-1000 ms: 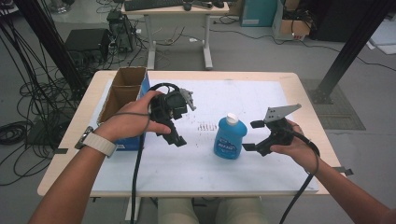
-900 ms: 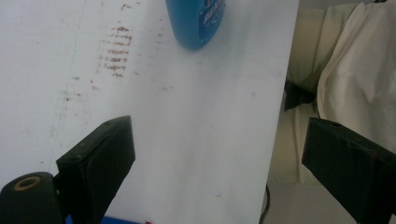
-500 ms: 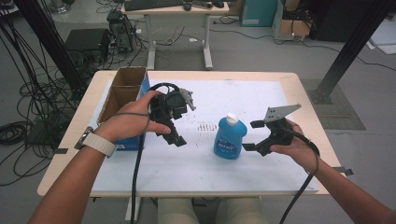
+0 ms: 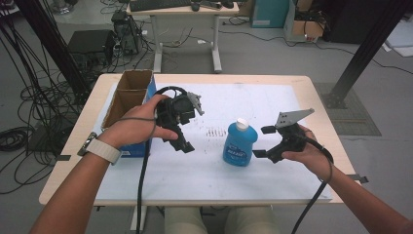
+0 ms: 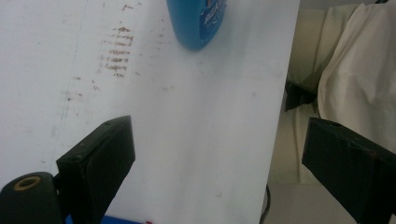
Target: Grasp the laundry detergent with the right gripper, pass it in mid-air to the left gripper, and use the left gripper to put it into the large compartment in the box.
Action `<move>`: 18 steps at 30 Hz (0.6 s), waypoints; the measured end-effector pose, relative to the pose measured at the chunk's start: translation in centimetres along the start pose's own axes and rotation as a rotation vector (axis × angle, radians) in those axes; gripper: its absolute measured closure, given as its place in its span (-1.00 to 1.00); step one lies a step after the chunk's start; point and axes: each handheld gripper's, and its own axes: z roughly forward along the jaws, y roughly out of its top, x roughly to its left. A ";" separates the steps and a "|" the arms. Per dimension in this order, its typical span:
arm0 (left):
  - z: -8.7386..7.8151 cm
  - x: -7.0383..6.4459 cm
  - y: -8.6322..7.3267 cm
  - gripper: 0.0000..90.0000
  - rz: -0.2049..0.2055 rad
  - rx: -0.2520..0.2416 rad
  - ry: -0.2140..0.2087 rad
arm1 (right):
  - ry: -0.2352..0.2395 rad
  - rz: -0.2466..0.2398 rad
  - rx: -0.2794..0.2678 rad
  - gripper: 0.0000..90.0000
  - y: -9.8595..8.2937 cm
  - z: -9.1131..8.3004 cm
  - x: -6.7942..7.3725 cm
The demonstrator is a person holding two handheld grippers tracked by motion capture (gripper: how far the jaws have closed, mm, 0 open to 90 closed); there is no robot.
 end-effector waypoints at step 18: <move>0.0 0.0 -0.1 -0.78 0.001 -0.002 0.002 | 0.001 0.000 0.000 -0.86 0.0 0.0 0.0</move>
